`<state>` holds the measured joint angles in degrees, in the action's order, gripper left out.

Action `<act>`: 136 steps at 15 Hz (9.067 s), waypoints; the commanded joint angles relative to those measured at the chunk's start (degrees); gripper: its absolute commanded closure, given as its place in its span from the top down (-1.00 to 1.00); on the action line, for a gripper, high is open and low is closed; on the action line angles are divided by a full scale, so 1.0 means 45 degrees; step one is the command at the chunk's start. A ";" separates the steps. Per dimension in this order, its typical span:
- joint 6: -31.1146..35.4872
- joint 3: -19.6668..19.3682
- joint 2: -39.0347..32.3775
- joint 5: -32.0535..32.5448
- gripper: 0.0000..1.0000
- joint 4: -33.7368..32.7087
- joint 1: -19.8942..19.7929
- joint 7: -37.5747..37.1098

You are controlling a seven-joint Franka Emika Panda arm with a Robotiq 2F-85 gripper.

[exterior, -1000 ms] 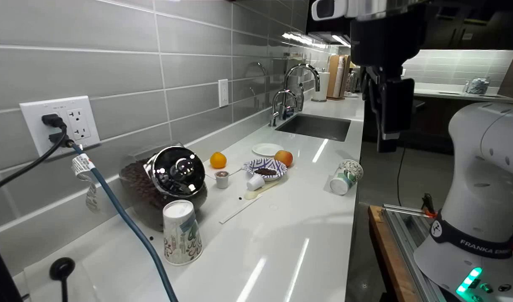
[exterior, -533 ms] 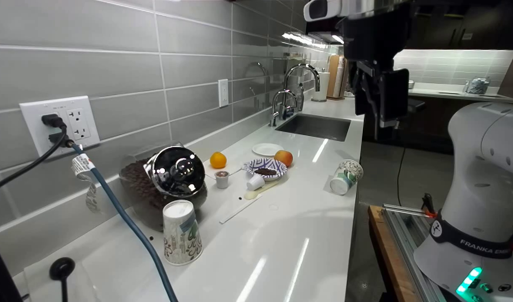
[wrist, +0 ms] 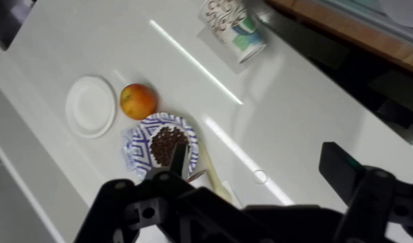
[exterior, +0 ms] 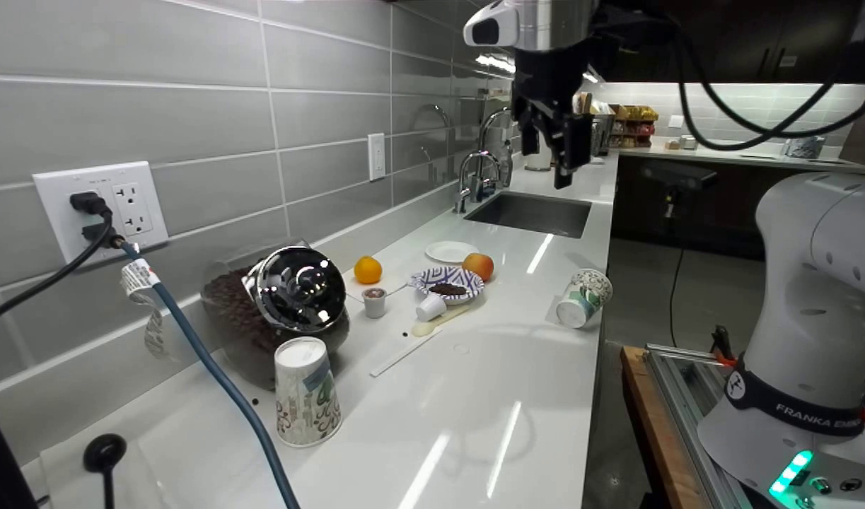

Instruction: Place the coffee pod upright

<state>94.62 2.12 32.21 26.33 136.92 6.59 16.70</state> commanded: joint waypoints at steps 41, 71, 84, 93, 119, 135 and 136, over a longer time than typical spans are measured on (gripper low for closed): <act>1.4715 -0.3684 -0.6943 -0.4981 1.00 0.2426 -0.1855 1.4074; 1.4882 -0.2450 -1.0106 -1.0359 0.96 -0.0075 -0.2688 1.8212; 1.4866 -0.1422 -1.0265 -0.8357 -0.60 0.0024 -0.3673 1.6410; 1.4119 -0.8311 -1.0931 0.0690 -0.60 -0.0720 0.3655 0.9389; 0.6243 -0.0283 -1.2561 1.3154 -0.70 -0.2642 -0.0727 0.2850; 0.7762 0.1129 -0.9876 1.0086 1.00 -0.0450 -0.1047 0.3392; 0.7933 0.1199 -0.9382 0.9535 1.00 -0.0135 -0.1046 0.3423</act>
<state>127.34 5.64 -18.71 75.57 130.02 3.01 30.29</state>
